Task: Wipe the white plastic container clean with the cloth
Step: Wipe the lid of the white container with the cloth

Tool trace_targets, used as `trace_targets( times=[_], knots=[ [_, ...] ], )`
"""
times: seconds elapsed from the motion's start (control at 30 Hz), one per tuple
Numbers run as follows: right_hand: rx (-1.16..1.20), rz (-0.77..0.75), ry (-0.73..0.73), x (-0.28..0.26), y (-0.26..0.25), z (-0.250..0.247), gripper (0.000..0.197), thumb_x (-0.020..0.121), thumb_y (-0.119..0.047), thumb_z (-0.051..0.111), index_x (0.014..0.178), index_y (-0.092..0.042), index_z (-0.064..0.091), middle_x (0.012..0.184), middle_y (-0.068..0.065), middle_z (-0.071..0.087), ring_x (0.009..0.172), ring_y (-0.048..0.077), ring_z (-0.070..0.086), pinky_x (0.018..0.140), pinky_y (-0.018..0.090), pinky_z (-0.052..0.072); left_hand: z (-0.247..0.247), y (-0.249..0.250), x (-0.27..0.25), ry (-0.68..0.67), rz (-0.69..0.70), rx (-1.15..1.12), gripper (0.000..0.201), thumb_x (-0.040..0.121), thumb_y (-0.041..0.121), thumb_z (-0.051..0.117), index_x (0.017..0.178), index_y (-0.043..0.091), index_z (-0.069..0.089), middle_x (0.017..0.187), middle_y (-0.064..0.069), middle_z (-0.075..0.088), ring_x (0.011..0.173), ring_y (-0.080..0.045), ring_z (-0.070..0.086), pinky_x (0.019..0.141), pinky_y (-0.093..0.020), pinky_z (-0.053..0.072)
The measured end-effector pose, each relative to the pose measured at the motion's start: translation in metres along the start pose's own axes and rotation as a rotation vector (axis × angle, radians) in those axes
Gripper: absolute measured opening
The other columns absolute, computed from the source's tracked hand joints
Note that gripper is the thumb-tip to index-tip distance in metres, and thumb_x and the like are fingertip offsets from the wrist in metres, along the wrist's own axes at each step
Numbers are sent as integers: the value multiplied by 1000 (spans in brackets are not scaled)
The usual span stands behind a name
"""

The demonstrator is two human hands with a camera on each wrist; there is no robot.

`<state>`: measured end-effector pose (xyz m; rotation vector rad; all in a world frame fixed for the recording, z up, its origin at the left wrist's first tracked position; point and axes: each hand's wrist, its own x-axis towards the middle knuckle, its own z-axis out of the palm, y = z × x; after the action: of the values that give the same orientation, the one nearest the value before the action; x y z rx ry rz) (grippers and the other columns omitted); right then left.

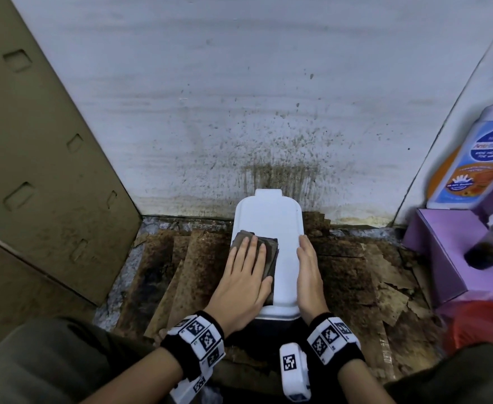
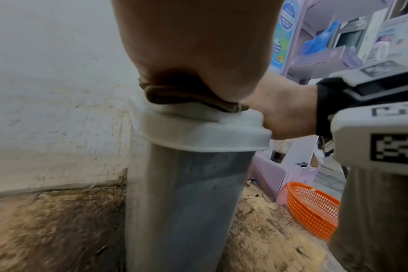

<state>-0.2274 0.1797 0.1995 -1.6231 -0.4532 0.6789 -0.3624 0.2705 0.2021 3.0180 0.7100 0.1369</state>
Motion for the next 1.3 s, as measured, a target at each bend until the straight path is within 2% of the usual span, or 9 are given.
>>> trace_targets(
  times=[0.07, 0.17, 0.3, 0.53, 0.87, 0.97, 1.07, 1.23, 1.3],
  knots=[
    [271, 127, -24, 9, 8, -5, 53, 96, -63, 46, 144, -40, 49, 149, -14, 50, 140, 10, 45, 118, 43, 34, 0, 10, 9, -4, 6, 6, 66, 105, 41, 22, 156, 0, 28, 164, -23, 21, 154, -36, 17, 121, -55, 25],
    [474, 157, -41, 12, 0, -10, 37, 104, -48, 42, 133, -33, 60, 131, -6, 67, 124, 13, 62, 108, 40, 45, 1, 35, 24, -2, 11, -15, 65, 103, 40, 27, 153, 0, 36, 161, -23, 31, 151, -37, 27, 117, -56, 32],
    [562, 126, 23, 3, -8, -11, 36, 108, -38, 29, 130, -31, 56, 110, -22, 66, 96, -13, 64, 86, 17, 46, 2, 62, 41, 7, -1, -20, 66, 99, 40, 30, 151, 1, 41, 159, -22, 36, 149, -36, 32, 119, -53, 31],
    [616, 139, 68, 3, 0, -13, 38, 108, -40, 31, 141, -32, 48, 126, -13, 61, 113, -1, 57, 94, 22, 42, 0, 71, 44, 47, -13, -22, 63, 98, 34, 34, 151, 1, 41, 160, -20, 35, 149, -35, 32, 122, -50, 27],
    [530, 115, 72, 3, 3, -16, 41, 106, -40, 35, 145, -33, 45, 133, -12, 55, 112, -8, 53, 92, 18, 41, 3, 66, 45, 41, 16, -120, 63, 100, 35, 31, 154, 3, 36, 163, -17, 31, 152, -30, 27, 122, -49, 27],
    [435, 105, 67, 2, -1, -18, 43, 106, -42, 36, 147, -32, 42, 137, -10, 53, 113, -9, 52, 87, 18, 43, -6, 60, 45, 62, 9, -412, 58, 108, 35, 26, 160, 11, 20, 170, -3, 8, 157, -13, 2, 127, -37, 7],
    [150, 52, 69, -1, -8, -20, 51, 105, -45, 39, 154, -32, 31, 151, -9, 40, 132, 6, 45, 105, 28, 41, -20, 49, 40, 145, -84, -684, 50, 110, 31, 31, 158, 17, 27, 166, 9, 17, 153, -1, 8, 125, -21, 8],
    [-459, -362, 224, -3, -9, -11, 49, 103, -31, 45, 149, -18, 37, 155, -2, 37, 143, 14, 34, 119, 35, 31, -14, 14, 27, 276, -131, -413, 46, 103, 31, 32, 143, 15, 48, 150, -1, 45, 141, -12, 35, 118, -32, 30],
    [-617, -379, 204, -10, -8, 2, 53, 101, -35, 43, 150, -16, 35, 156, 1, 36, 144, 16, 33, 120, 34, 27, -14, 4, 23, 279, -186, -296, 48, 99, 35, 33, 140, 15, 50, 148, -2, 49, 138, -16, 40, 112, -35, 34]
  ],
)
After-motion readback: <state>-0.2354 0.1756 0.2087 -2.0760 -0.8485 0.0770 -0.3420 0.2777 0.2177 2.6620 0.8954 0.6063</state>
